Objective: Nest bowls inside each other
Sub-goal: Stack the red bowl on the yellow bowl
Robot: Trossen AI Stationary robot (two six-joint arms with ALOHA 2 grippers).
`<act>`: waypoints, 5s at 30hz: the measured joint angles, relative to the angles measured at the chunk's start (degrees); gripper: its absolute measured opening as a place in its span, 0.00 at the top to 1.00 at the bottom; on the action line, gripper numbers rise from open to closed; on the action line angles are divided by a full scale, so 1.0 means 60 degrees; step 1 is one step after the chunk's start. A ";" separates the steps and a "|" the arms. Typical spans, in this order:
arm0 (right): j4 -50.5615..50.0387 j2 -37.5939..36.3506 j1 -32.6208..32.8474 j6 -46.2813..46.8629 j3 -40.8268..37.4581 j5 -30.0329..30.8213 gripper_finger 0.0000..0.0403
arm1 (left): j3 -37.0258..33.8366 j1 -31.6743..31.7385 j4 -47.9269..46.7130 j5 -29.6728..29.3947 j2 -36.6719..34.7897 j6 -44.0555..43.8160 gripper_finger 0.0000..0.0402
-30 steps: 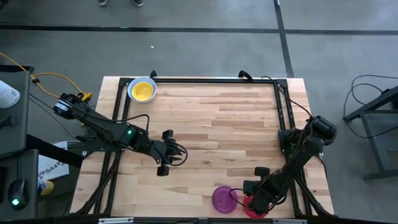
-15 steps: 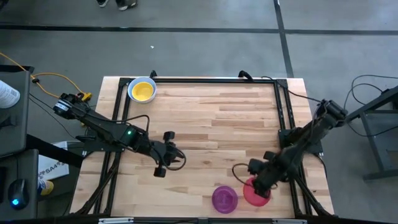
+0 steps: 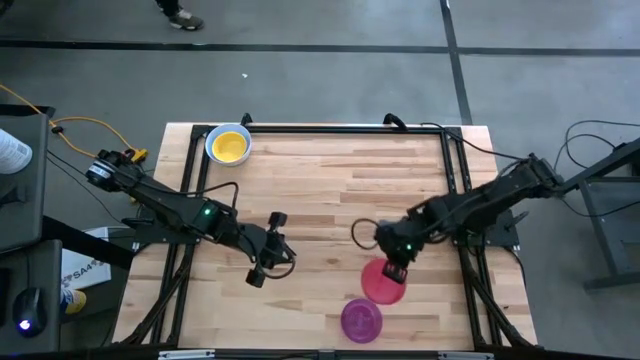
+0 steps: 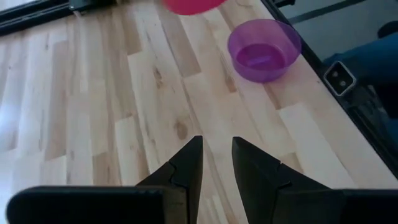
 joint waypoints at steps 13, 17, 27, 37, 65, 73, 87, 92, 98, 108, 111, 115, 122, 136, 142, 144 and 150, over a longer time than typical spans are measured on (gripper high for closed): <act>0.0278 0.0000 -0.0992 -0.1692 0.0616 0.0182 0.99 | 0.1441 0.0000 -0.1225 0.0547 0.0907 0.0759 0.79; 0.0288 0.0000 -0.1052 -0.2095 0.0616 0.0271 0.99 | 0.2348 0.0000 -0.1957 0.0580 0.1695 0.1298 0.79; 0.0282 0.0000 -0.1004 -0.2602 0.0616 0.0353 0.99 | 0.4371 -0.0015 -0.2245 0.0936 0.3178 0.2912 0.79; 0.0477 0.0235 -0.1017 -0.2876 0.0616 0.0281 0.99 | 0.5543 0.0004 -0.2574 0.0878 0.4008 0.4081 0.79; 0.2252 0.1413 -0.1100 -0.3815 0.0616 0.0214 0.99 | 0.5796 -0.0186 -0.2552 0.0073 0.4621 0.4407 0.79; 0.2078 0.1413 -0.1398 -0.3808 0.0616 0.0866 0.99 | 0.5774 -0.0185 -0.2793 -0.0069 0.4844 0.4291 0.79; 0.2035 0.2170 -0.1832 -0.4375 0.0605 0.0737 0.99 | 0.5778 -0.0129 -0.2936 -0.0207 0.4957 0.4624 0.79; 0.2413 0.2167 -0.1907 -0.4387 0.0616 0.0571 0.99 | 0.5769 0.0146 -0.3150 -0.0178 0.5217 0.4625 0.79; 0.2502 0.2167 -0.1912 -0.4572 0.0615 0.0500 0.99 | 0.5793 0.0376 -0.2870 -0.0186 0.5578 0.4781 0.79; 0.2590 0.2167 -0.1971 -0.4871 0.0612 0.0477 0.99 | 0.5774 0.0390 -0.2944 0.0030 0.5624 0.4895 0.81; 0.2674 0.2167 -0.1970 -0.4887 0.0612 0.0449 0.99 | 0.5774 0.0390 -0.2983 0.0051 0.5624 0.4901 0.89; 0.2970 0.2160 -0.1977 -0.4890 0.0616 0.0230 0.99 | 0.5774 0.0375 -0.2971 0.0171 0.5624 0.4903 0.98; 0.3166 0.2160 -0.1980 -0.4879 0.0616 -0.0211 0.99 | 0.5774 0.0364 -0.2921 0.0319 0.5624 0.4976 0.99; 0.3819 0.2157 -0.1973 -0.4799 0.0616 -0.0488 0.86 | 0.5774 0.0240 -0.3195 0.0181 0.5624 0.4714 1.00; 0.3857 0.2085 -0.1970 -0.4797 0.0616 -0.0817 0.77 | 0.5774 -0.0071 -0.3548 -0.0499 0.5624 0.4718 1.00; 0.3938 0.2066 -0.1966 -0.4570 0.0616 -0.1147 0.75 | 0.5774 -0.0076 -0.3671 -0.0474 0.5620 0.4632 1.00; 0.4006 0.1875 -0.1905 -0.3816 0.0616 -0.1945 0.71 | 0.5774 -0.0076 -0.3815 -0.0444 0.5609 0.4407 1.00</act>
